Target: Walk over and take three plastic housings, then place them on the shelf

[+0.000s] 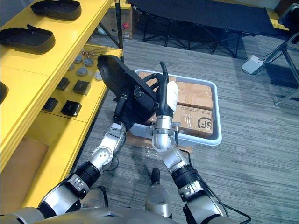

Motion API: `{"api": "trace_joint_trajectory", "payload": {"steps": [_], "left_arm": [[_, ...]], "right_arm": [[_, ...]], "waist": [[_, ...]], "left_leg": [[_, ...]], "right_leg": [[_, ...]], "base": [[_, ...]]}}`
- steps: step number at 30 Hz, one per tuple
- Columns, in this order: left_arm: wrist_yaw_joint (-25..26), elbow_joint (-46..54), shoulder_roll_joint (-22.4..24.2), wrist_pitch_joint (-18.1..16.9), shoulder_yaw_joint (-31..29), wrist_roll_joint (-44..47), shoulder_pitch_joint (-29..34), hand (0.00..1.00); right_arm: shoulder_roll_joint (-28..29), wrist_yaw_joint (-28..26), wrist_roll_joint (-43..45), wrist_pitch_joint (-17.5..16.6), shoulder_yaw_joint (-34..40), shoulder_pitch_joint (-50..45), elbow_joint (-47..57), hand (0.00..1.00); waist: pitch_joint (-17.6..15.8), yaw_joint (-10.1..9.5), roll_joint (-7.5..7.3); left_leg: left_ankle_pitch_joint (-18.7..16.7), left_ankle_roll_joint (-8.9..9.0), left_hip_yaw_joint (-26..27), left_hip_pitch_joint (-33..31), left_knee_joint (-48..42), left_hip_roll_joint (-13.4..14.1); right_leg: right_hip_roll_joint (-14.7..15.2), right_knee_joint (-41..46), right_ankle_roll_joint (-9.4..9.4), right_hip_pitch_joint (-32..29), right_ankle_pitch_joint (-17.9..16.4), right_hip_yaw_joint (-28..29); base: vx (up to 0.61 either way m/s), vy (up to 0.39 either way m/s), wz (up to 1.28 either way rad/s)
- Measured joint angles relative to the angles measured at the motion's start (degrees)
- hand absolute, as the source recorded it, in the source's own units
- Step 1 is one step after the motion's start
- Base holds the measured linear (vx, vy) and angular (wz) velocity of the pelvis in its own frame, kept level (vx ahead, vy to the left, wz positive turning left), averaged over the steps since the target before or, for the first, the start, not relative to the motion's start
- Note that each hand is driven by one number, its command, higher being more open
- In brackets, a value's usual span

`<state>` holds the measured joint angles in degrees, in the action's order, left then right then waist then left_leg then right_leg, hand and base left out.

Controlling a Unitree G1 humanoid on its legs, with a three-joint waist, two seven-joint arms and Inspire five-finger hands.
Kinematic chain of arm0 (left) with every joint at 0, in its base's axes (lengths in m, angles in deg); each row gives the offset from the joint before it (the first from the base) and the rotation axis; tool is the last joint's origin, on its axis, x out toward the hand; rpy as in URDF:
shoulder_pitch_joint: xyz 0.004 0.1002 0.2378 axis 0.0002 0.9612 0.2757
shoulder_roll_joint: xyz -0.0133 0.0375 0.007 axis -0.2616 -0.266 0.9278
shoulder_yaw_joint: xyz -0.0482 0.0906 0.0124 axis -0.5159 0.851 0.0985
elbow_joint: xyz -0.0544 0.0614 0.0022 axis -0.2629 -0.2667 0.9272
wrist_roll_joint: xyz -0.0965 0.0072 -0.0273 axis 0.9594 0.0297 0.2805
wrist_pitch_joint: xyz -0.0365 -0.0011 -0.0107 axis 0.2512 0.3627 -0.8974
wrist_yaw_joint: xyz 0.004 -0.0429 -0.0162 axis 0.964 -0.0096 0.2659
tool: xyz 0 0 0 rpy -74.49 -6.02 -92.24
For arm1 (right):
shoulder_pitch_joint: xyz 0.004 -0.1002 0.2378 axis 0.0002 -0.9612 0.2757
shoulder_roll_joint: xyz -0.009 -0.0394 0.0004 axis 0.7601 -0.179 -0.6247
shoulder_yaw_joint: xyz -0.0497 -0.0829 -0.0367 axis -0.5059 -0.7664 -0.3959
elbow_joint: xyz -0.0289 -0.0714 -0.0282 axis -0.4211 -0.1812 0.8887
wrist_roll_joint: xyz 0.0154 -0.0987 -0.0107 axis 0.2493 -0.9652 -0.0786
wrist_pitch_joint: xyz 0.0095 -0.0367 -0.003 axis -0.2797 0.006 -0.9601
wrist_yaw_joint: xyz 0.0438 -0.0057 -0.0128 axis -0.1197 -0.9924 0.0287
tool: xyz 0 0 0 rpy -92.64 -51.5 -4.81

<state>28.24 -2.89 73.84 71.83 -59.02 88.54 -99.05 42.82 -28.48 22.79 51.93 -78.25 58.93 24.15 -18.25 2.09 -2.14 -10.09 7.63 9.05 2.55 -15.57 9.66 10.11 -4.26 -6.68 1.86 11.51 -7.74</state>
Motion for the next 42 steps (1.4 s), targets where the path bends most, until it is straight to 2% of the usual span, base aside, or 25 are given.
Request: {"api": "trace_joint_trajectory", "payload": {"steps": [7, 16, 19, 25, 26, 32, 37, 42], "left_arm": [[0.0, 0.1, 0.0, -2.9, 1.8, 0.0, 0.1, 0.00], [0.9, 2.7, 0.0, -3.0, 1.2, -3.7, 3.6, 0.00], [3.1, 3.7, 0.0, -3.0, 0.1, -9.6, 4.4, 0.00], [12.2, 8.3, -0.1, -3.9, -0.7, -23.8, 4.8, 0.00], [12.8, 8.5, -0.1, -3.8, -1.1, -24.9, 4.8, 0.00], [19.0, 11.4, 0.1, -2.4, -4.9, -36.3, 5.9, 0.00], [22.2, 11.7, 0.3, -2.5, -8.5, -43.3, 6.4, 0.00], [26.1, 11.7, 0.3, -2.5, -9.5, -49.5, 6.7, 0.00]], "right_arm": [[0.0, 0.0, 0.0, -0.8, 0.0, -0.5, 0.0, 0.00], [0.6, 0.0, -0.1, -2.1, 0.0, -3.0, 0.0, 0.00], [0.7, 0.2, 0.0, -2.3, 0.1, -4.2, -0.1, 0.00], [0.6, 0.2, 0.4, -2.3, 0.8, -5.2, -0.1, 0.00], [0.6, 0.2, 0.5, -2.3, 0.8, -5.3, -0.1, 1.00], [1.0, -0.6, 0.7, -2.2, -1.3, -7.5, -0.1, 1.00], [2.5, -1.2, 0.7, -2.1, -3.5, -8.9, -0.1, 1.00], [3.4, -1.0, 0.6, -2.1, -3.5, -8.9, -0.1, 1.00]], "waist": [[0.1, 0.11, -0.14], [0.7, -0.09, -1.14], [1.0, -0.31, -1.60], [1.4, -0.37, -1.92], [1.5, -0.37, -1.92], [3.5, -0.34, -2.41], [3.6, -0.61, -2.42], [3.7, -0.79, -2.43]], "left_leg": [[0.7, 0.07, -0.1, 0.3, 1.1, -0.1], [1.1, 0.07, 0.0, 0.8, 1.9, -0.2], [1.1, 0.08, -0.1, 0.8, 1.9, -0.2], [1.2, 0.11, -0.2, 0.9, 1.9, -0.2], [1.2, 0.11, -0.2, 0.9, 1.9, -0.2], [1.2, 0.10, -0.4, 1.1, 1.8, -0.2], [1.1, -0.02, -0.6, 1.8, 1.9, -0.2], [1.1, -0.05, -0.8, 1.8, 2.0, -0.2]], "right_leg": [[0.0, -0.1, 0.00, -0.1, 0.0, -0.4], [0.0, -0.1, 0.05, 0.0, -0.1, -0.5], [0.0, -0.1, 0.07, 0.1, -0.1, -0.6], [0.0, -0.1, 0.06, 0.3, -0.1, -0.7], [0.0, -0.1, 0.06, 0.3, -0.1, -0.7], [0.0, -0.2, 0.05, 0.6, -0.1, -0.8], [0.0, -0.2, 0.31, 1.4, -0.3, -1.1], [0.0, -0.2, 0.65, 1.3, -0.5, -1.3]], "base": [[0.00, 0.000, 0.00], [0.00, 0.000, 0.00], [0.00, 0.000, 0.00], [0.00, 0.000, 0.00], [0.00, 0.000, 0.00], [0.00, 0.000, 0.00], [-0.02, 0.005, 0.01], [-0.01, 0.001, 0.00]]}}
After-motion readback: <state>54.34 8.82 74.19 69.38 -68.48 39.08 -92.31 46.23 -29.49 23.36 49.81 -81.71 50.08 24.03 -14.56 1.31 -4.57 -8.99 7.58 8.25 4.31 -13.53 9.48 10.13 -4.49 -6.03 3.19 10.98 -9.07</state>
